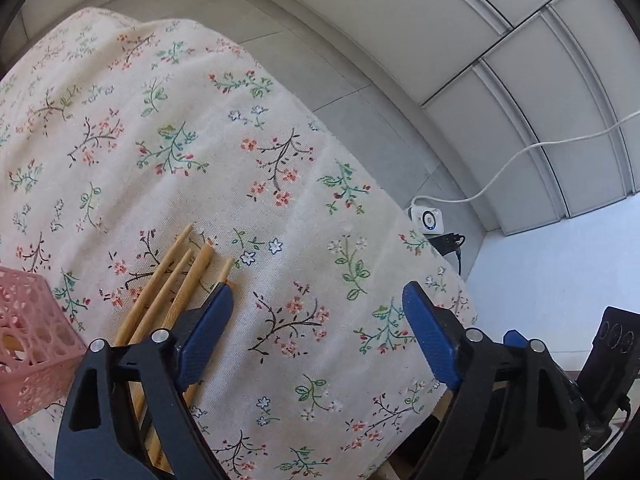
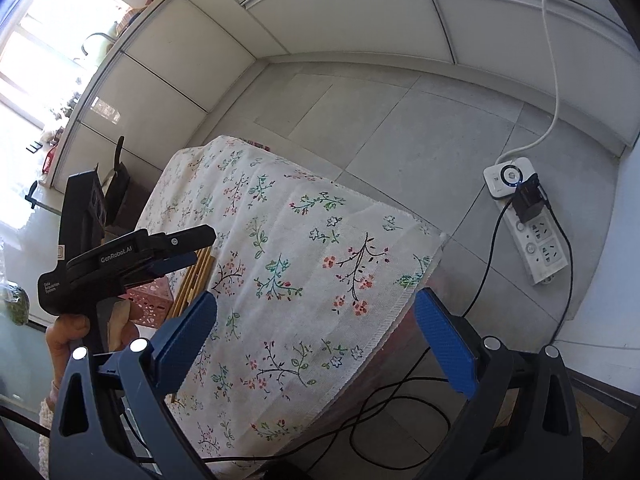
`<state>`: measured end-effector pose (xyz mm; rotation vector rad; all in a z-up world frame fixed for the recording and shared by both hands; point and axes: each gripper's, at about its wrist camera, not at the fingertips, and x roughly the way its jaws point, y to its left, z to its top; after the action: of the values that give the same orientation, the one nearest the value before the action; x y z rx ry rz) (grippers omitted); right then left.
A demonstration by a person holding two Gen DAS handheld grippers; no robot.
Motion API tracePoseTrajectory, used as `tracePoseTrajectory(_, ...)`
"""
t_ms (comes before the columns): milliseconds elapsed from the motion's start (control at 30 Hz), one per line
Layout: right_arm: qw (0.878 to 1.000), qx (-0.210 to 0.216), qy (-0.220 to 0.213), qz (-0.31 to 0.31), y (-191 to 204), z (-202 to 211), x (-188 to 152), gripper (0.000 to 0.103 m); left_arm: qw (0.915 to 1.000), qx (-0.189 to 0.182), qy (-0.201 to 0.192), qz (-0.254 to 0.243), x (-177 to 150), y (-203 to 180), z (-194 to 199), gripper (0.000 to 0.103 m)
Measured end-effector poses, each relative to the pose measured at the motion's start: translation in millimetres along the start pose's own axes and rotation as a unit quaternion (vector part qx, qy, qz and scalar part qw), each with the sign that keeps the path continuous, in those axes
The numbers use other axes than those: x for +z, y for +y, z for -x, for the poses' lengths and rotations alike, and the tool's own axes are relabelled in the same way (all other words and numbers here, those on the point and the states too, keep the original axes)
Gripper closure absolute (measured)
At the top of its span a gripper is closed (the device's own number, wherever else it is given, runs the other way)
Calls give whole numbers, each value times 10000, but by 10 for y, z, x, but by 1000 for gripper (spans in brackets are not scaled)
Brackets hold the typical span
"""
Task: Organize utensils
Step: 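Lower the left tool onto the chopsticks and grasp a wooden chopstick, then lift the chopstick with the left tool toward the cup while the right tool grasps a wooden chopstick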
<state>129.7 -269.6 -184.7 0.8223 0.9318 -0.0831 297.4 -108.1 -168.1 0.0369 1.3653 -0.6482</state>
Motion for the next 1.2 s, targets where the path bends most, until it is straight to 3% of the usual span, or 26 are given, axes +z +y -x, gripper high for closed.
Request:
tracePoseTrajectory(233,9999,35,78,-127,-46,-34,32,7,9995,203,244,53,-2,71,-150,23)
tracePoseTrajectory(467,9995,67,103,-282,-95,-67,46,7,9972,596,448,76,-94,120,-194,49)
tracePoseTrajectory(600,9996,50,156,-244,-56,-107,30,7,9933,1061,452,-84,-210,108,-165,64)
tracePoseTrajectory(667,9996,40,166,-227,-38,-122,17,7,9903,1342,331,-168,-257,81,-161,77)
tracePoseTrajectory(833,9996,-44,241,-128,45,-171,1,7,9850,1714,-1,-189,-399,24,-114,95)
tracePoseTrajectory(1067,9988,-171,450,76,399,-403,168,7,9865,1574,-412,-188,-735,-103,369,97)
tracePoseTrajectory(1200,9960,-146,874,134,755,-704,288,7,9843,1527,-873,-113,-981,-147,842,97)
